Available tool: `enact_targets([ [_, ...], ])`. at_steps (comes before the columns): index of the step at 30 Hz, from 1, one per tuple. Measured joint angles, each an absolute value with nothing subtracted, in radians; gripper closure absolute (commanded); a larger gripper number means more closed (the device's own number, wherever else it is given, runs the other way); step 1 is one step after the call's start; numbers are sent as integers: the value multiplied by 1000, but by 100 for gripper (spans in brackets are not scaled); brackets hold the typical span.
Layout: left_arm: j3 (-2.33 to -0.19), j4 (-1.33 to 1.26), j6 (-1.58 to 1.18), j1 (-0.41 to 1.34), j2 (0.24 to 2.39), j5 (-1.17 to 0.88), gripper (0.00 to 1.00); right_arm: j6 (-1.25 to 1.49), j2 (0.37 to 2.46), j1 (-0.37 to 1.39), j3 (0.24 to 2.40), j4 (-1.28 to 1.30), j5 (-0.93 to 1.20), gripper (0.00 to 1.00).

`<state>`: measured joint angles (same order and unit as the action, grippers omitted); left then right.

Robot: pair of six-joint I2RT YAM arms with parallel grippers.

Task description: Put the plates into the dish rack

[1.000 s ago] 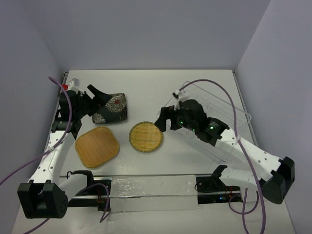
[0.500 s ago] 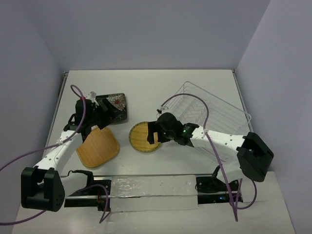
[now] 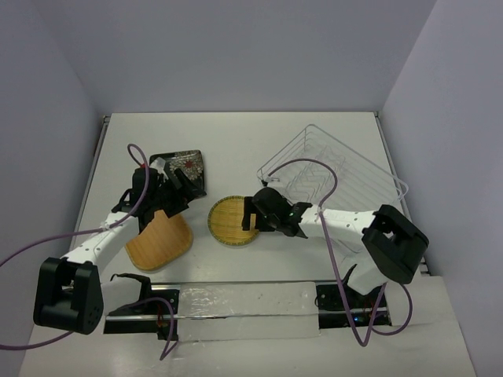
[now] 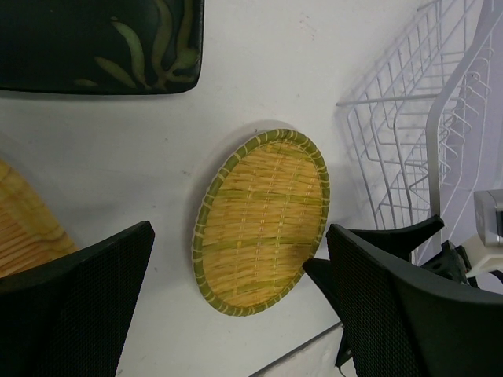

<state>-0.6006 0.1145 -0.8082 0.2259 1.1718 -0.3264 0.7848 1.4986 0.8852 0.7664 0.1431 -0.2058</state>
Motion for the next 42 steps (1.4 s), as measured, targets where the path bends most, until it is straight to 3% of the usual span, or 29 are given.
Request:
enact_targets([
  [6, -601, 109, -808, 252, 1172, -322, 1, 817, 1521, 882, 753, 142, -202, 12],
  [11, -601, 113, -808, 273, 1165, -303, 1, 822, 1557, 900, 764, 131, -201, 28],
  [16, -597, 125, -809, 288, 1122, -279, 1, 833, 1593, 908, 783, 118, -200, 55],
  [21, -584, 146, -809, 293, 1070, -252, 1, 871, 1603, 907, 787, 94, -197, 74],
  [26, -580, 168, -809, 294, 1044, -235, 1, 904, 1602, 912, 787, 70, -195, 100],
  [35, -580, 185, -810, 294, 1004, -217, 1, 820, 1486, 924, 787, 91, -259, 100],
  [42, -595, 200, -812, 296, 992, -203, 1, 681, 1267, 925, 790, 79, -319, 100],
])
